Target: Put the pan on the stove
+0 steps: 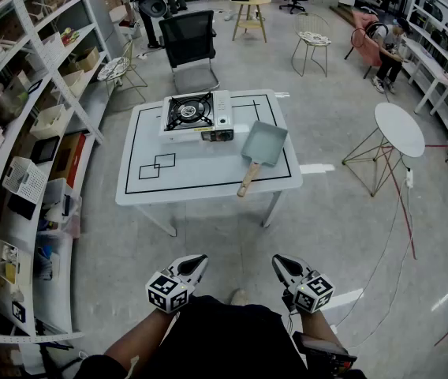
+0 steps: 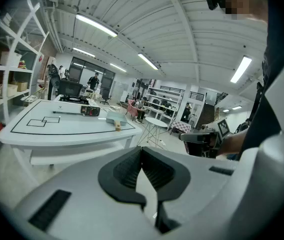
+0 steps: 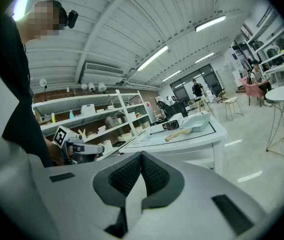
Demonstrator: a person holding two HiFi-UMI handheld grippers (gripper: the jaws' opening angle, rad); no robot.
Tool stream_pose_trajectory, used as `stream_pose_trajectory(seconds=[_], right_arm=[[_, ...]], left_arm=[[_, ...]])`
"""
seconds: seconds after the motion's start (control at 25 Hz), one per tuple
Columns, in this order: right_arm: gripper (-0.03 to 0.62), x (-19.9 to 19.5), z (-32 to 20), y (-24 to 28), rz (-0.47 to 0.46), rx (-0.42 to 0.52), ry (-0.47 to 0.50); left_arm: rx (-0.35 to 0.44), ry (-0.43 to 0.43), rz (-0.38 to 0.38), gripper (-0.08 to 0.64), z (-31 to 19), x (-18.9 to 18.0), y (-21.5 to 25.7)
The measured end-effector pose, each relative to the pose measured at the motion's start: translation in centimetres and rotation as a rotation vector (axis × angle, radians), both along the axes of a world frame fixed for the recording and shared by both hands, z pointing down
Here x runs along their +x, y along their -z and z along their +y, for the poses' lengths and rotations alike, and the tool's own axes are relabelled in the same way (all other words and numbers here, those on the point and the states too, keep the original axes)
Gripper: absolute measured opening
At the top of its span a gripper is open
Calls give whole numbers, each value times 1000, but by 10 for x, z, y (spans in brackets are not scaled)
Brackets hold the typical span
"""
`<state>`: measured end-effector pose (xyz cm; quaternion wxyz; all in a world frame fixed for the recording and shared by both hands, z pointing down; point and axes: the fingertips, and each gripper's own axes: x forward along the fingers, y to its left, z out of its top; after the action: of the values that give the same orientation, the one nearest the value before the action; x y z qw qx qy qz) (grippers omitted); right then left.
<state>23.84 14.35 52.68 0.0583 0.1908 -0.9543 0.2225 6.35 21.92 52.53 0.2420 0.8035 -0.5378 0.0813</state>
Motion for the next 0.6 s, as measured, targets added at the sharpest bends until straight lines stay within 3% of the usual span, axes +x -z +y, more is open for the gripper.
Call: stream_pose_trajectory(seconds=[0.6], right_arm=[[25,-7,-2,5,-35,20,42]], left_arm=[[-4,62,-7,9,9,-6,-1]])
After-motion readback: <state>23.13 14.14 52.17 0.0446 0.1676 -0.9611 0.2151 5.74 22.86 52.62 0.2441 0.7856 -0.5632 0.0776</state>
